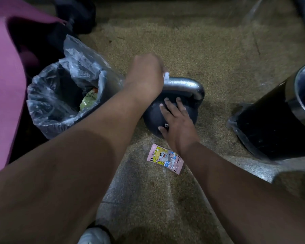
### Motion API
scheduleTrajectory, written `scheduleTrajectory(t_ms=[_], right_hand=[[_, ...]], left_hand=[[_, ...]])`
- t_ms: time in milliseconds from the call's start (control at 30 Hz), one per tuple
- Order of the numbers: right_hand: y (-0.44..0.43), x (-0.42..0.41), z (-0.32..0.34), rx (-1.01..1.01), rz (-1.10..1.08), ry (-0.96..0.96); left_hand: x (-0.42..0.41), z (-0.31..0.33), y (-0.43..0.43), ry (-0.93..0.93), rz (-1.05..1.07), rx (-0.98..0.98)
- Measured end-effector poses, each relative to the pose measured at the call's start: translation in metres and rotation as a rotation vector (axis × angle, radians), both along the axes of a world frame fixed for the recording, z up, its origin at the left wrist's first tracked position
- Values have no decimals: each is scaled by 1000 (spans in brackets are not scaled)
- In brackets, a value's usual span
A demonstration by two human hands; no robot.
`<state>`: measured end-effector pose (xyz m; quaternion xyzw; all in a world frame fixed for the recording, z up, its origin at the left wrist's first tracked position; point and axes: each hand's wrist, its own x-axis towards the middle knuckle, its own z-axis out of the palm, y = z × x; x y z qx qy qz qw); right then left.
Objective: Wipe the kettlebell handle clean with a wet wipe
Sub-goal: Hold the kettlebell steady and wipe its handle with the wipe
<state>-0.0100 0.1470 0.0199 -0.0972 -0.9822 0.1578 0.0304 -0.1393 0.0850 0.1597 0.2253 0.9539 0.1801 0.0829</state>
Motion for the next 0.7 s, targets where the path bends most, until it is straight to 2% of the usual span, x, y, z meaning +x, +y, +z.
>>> scheduleTrajectory(t_ms=[67, 133, 233, 300, 433, 567, 633, 700], right_hand=[[1, 2, 10, -217, -33, 50], [3, 10, 31, -486, -142, 227], [3, 21, 70, -831, -299, 516], [2, 22, 90, -1000, -309, 569], [1, 20, 100, -932, -318, 494], [7, 18, 103, -1089, -373, 514], [14, 16, 110, -1141, -431, 565], [26, 10, 116, -1036, -444, 612]], left_hand=[[1, -1, -13, -93, 79, 201], [16, -1, -35, -251, 181, 510], [42, -5, -54, -637, 300, 912], [59, -11, -50, -886, 330, 1060], [78, -26, -33, -1150, 419, 1273], [81, -32, -23, -1362, 535, 1469], [85, -36, -23, -1338, 553, 1467], [87, -49, -25, -1134, 571, 1306]])
